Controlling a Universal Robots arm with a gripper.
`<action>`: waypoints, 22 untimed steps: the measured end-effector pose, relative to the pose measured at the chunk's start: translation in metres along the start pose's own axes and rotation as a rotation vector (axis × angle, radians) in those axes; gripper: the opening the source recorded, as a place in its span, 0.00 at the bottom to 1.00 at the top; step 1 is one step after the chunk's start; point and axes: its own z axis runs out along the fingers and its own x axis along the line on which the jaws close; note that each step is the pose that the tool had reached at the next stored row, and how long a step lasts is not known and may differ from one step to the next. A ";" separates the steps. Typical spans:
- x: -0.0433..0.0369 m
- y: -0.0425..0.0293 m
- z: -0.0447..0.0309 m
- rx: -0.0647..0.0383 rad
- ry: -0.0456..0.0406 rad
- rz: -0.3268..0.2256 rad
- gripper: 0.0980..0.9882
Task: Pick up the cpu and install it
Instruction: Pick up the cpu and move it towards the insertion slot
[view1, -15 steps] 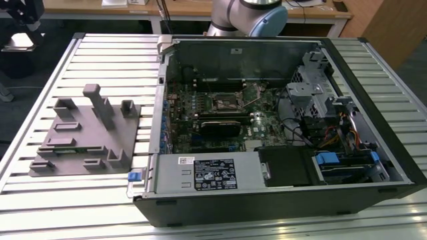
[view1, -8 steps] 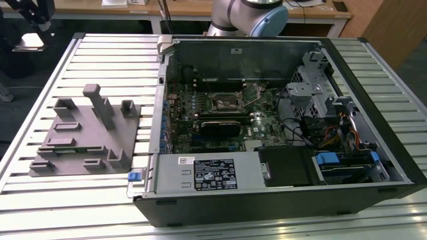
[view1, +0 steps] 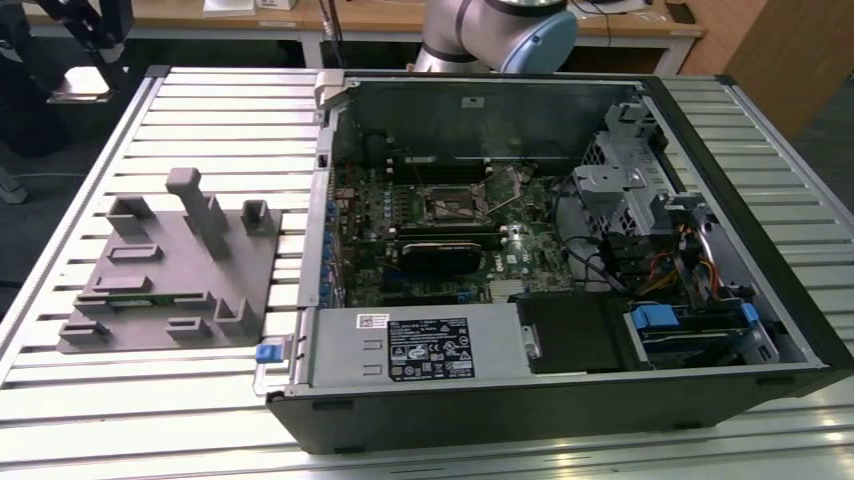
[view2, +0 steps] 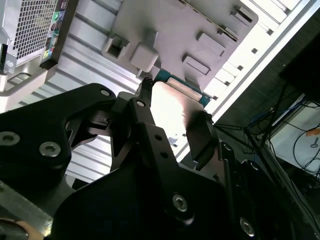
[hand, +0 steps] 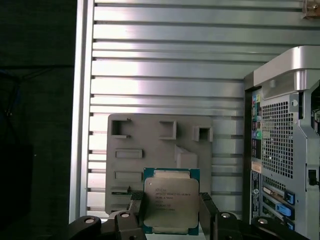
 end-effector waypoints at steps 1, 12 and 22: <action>-0.0019 0.0000 0.0000 0.000 0.0001 0.000 0.48; -0.0167 0.0003 0.0000 0.000 0.0006 0.000 0.48; -0.0318 0.0003 0.0000 0.000 0.0021 0.000 0.48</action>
